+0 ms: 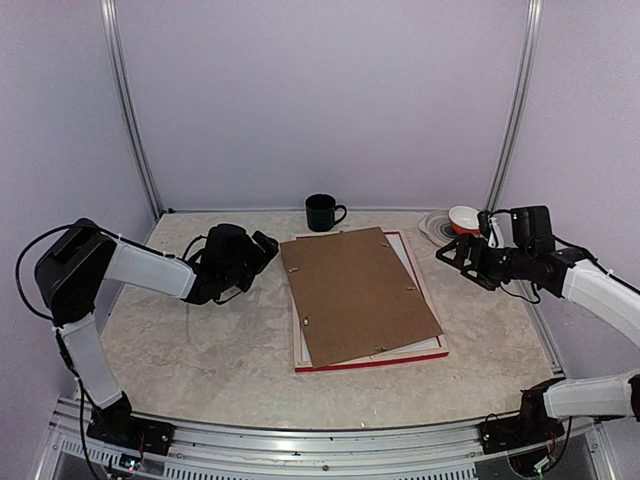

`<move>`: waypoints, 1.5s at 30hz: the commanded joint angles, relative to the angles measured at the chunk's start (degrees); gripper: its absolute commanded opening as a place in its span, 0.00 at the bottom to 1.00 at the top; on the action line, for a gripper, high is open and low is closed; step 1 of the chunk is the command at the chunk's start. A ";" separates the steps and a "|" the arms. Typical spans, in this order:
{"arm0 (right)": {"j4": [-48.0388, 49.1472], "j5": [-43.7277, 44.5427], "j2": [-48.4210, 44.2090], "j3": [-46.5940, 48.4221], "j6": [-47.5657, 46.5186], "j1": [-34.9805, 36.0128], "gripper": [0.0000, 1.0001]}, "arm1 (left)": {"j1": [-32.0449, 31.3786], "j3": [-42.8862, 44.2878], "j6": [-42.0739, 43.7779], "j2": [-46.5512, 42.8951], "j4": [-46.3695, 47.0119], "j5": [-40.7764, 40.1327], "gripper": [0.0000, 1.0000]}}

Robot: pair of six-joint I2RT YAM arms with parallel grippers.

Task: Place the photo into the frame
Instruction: Move the backboard to the frame body, then move the frame body to the center of the board.

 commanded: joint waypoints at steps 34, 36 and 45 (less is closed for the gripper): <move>-3.48 10.93 20.21 15.29 -5.79 -0.59 0.99 | 6.92 11.00 8.77 2.06 -11.13 3.05 0.99; -0.06 11.03 21.76 14.25 -5.66 -0.60 0.99 | 6.04 8.84 11.02 1.25 -10.97 0.44 0.99; 7.99 5.45 30.70 10.77 -3.80 -0.21 0.99 | 6.42 0.54 13.07 -4.21 -11.01 1.00 0.99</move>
